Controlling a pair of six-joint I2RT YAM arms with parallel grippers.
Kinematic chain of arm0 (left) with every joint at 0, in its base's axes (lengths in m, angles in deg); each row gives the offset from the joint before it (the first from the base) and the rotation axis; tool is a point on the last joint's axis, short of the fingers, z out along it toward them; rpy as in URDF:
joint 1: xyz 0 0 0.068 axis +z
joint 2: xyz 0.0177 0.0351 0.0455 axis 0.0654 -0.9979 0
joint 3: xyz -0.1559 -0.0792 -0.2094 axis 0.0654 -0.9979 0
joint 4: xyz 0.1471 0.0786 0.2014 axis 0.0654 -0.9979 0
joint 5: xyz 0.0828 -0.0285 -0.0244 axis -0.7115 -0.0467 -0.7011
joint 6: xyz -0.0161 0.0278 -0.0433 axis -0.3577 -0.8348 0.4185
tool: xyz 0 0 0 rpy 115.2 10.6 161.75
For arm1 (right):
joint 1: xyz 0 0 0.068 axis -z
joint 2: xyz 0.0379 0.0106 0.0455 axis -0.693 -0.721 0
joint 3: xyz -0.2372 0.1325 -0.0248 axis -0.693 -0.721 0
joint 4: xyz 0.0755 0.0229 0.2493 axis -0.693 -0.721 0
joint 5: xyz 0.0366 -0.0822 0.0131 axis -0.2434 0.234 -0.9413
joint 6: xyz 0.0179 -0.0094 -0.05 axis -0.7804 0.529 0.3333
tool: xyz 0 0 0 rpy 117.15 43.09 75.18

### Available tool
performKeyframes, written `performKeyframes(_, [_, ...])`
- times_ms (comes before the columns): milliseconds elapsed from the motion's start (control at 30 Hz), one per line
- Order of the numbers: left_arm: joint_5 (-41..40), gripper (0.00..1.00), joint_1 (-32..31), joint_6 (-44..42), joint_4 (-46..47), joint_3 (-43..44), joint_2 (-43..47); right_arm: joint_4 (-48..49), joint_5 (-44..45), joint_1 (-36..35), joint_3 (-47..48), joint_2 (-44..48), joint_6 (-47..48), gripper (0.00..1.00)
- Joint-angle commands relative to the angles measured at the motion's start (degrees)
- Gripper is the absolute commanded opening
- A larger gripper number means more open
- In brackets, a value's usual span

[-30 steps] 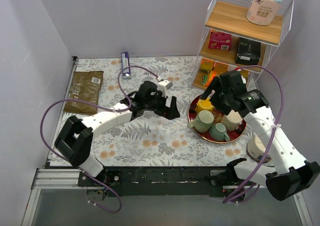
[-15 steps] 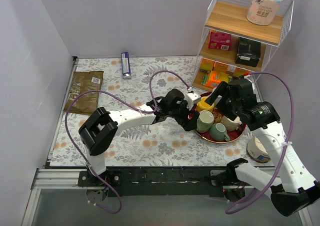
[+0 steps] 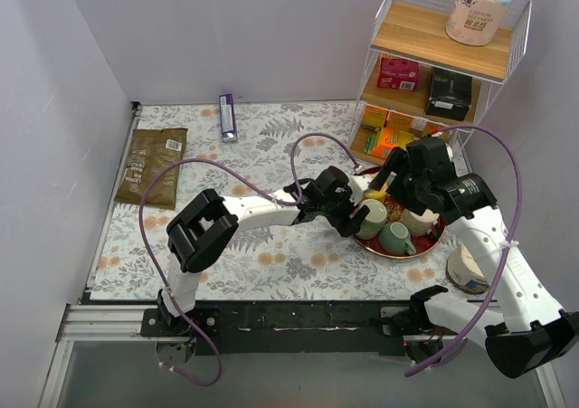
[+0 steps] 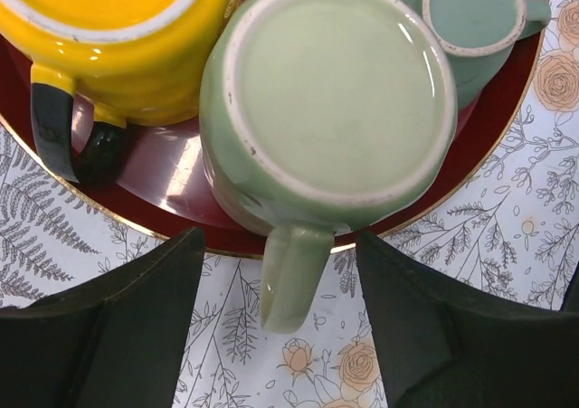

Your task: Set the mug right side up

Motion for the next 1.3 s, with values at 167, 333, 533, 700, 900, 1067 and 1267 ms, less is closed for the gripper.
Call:
performKeyframes(167, [-6.24, 0.51, -3.1, -3.89, -0.66, 4.18, 0.07, -0.56, 1.41, 1.31, 2.18, 1.63, 2.13, 0.9])
performKeyframes(333, [-8.96, 0.45, -4.24, -5.56, -1.54, 4.97, -0.63, -0.29, 1.5, 1.84, 1.3, 2.33, 2.22, 0.9])
performKeyframes(533, [-11.34, 0.43, -5.03, -7.5, -3.56, 6.64, -0.98, 0.41, 0.1, 2.46, 0.33, 1.81, 2.75, 0.9])
performKeyframes(700, [-11.34, 0.42, -5.21, -7.41, -4.35, 7.17, -0.9, 0.67, -0.61, 3.07, 0.16, 1.28, 3.36, 0.9])
performKeyframes(900, [-11.6, 0.27, -5.3, -7.41, -4.61, 7.96, -0.9, 0.94, -1.49, 3.86, -0.28, 0.93, 3.98, 0.89])
performKeyframes(1067, [-11.87, 0.09, -5.38, -7.41, -4.7, 8.22, -1.07, 1.02, -1.84, 4.48, -0.2, 0.93, 4.42, 0.89])
performKeyframes(1267, [-10.46, 0.0, -5.47, -7.32, -6.54, 9.27, -0.46, 1.55, -2.63, 4.92, -0.11, 0.93, 4.59, 0.89])
